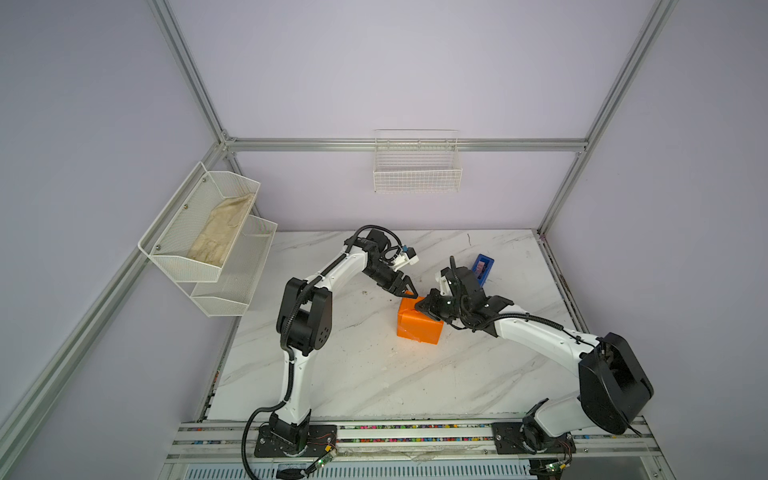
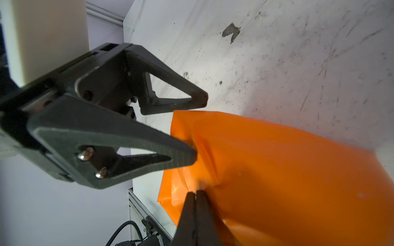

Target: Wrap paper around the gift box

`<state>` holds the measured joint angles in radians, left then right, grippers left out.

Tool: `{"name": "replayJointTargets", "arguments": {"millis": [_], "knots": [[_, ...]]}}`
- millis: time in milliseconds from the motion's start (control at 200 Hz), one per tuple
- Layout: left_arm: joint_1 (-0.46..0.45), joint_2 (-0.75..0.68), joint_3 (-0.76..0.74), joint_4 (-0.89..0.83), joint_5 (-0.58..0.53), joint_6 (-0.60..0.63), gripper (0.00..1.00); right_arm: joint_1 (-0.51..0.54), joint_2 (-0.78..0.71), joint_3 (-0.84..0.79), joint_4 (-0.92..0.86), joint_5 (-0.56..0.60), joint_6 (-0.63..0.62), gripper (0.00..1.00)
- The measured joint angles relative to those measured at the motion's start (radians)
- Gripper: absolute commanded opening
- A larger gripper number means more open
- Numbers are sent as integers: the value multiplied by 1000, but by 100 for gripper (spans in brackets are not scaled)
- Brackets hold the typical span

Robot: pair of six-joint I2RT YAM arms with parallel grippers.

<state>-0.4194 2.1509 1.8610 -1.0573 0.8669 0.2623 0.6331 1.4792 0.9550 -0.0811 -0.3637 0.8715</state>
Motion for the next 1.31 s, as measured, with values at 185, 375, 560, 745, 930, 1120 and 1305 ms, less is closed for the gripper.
{"name": "replayJointTargets", "arguments": {"millis": [185, 375, 560, 745, 930, 1120, 1305], "knots": [[-14, 16, 0, -58, 18, 64, 53, 0, -16, 0, -33, 0, -6, 17], [-14, 18, 0, -97, 17, 88, 52, 0, -64, 43, -138, 8, -33, 32], [-14, 18, 0, -116, 16, 96, 52, 3, -212, -27, -144, -66, -2, 18], [-14, 18, 0, -119, 19, 97, 50, 18, -261, -200, -134, -117, 60, 7], [-14, 16, -6, -129, 27, 97, 48, 17, -222, -248, -137, -95, 63, 3], [-13, -36, -97, -126, 42, 97, 48, -32, -141, -196, -140, -50, 24, 1], [-4, -124, -220, -122, 22, 72, 48, -57, -27, -95, -143, -36, -40, 0]]}}
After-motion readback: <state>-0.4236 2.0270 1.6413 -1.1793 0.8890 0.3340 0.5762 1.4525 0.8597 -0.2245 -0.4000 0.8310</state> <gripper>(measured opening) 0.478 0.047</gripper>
